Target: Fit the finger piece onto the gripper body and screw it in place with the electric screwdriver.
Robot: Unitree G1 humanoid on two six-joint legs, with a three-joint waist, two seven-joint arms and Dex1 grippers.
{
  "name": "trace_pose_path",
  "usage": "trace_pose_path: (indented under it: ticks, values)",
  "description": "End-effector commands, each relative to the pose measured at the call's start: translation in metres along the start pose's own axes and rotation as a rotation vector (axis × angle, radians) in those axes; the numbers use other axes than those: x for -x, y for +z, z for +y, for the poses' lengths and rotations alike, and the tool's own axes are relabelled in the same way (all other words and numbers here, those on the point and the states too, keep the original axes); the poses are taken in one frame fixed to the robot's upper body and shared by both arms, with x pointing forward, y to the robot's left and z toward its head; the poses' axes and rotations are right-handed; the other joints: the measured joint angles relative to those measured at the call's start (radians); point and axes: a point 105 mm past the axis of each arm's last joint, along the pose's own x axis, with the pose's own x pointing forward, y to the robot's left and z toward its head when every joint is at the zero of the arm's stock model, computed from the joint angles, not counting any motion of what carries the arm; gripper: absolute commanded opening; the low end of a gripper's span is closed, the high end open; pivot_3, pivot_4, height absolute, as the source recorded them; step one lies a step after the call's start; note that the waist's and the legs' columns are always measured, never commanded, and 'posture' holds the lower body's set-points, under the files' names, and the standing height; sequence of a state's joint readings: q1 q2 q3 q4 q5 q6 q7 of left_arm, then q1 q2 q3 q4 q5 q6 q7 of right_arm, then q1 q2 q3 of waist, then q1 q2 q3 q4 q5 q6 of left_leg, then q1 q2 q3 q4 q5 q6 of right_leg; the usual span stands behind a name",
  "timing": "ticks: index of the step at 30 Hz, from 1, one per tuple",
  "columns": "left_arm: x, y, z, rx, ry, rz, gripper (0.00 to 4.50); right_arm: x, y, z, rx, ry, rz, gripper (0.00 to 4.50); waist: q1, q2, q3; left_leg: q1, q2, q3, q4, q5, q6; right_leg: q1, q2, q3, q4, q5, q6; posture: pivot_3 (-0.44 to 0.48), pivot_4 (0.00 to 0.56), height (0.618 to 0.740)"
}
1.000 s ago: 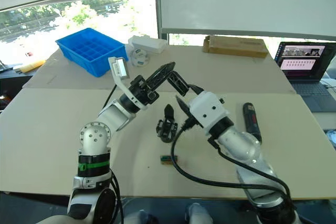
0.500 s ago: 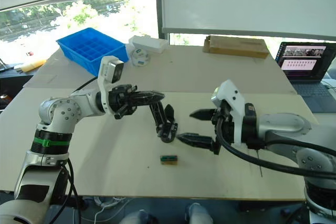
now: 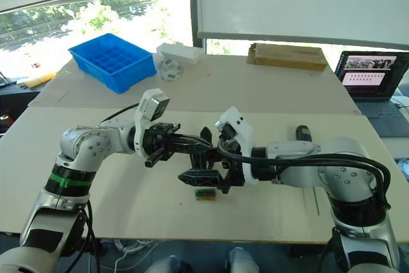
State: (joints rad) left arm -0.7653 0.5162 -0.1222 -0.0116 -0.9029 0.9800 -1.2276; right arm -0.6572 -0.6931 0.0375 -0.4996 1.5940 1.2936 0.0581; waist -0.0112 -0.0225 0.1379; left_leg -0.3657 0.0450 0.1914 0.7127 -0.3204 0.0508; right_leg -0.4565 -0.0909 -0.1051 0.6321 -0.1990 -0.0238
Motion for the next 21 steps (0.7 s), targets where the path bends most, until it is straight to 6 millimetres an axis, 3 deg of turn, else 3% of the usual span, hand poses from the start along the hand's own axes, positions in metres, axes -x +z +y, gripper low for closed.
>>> trace_pose_path:
  ticks: [1, 12, 15, 21]
  values:
    - [-0.001, 0.007, -0.006, -0.043, -0.020, -0.002, 0.00, 0.002, 0.010, 0.004, 0.014, 0.007, -0.038, 4.25, -0.001, 0.000, 0.000, 0.000, 0.000, 0.000, 0.000, 0.000, 0.000, 0.000, 0.000, 0.000, 0.000, 0.000, 0.000, 0.000, 0.150, 0.740]
    - [0.000, 0.009, -0.008, -0.059, -0.033, -0.023, 0.00, 0.004, 0.005, 0.008, 0.009, 0.026, -0.025, 0.50, -0.001, 0.000, 0.000, 0.000, 0.000, 0.000, 0.000, 0.000, 0.000, 0.000, 0.000, 0.000, 0.000, 0.000, 0.000, 0.000, 0.150, 0.740]
    - [0.001, 0.012, -0.010, -0.071, -0.047, -0.041, 0.00, 0.005, 0.005, 0.009, 0.017, 0.034, -0.034, 0.41, -0.001, 0.000, 0.000, 0.000, 0.000, 0.000, 0.000, 0.000, 0.000, 0.000, 0.000, 0.000, 0.000, 0.000, 0.000, 0.000, 0.150, 0.740]
    - [0.021, 0.017, -0.007, -0.238, 0.016, -0.041, 2.77, 0.019, 0.003, 0.009, 0.049, 0.013, -0.111, 0.41, 0.000, 0.000, 0.000, -0.001, 0.000, 0.000, 0.000, 0.000, 0.000, 0.000, 0.000, 0.000, -0.001, 0.000, 0.000, 0.000, 0.150, 0.740]
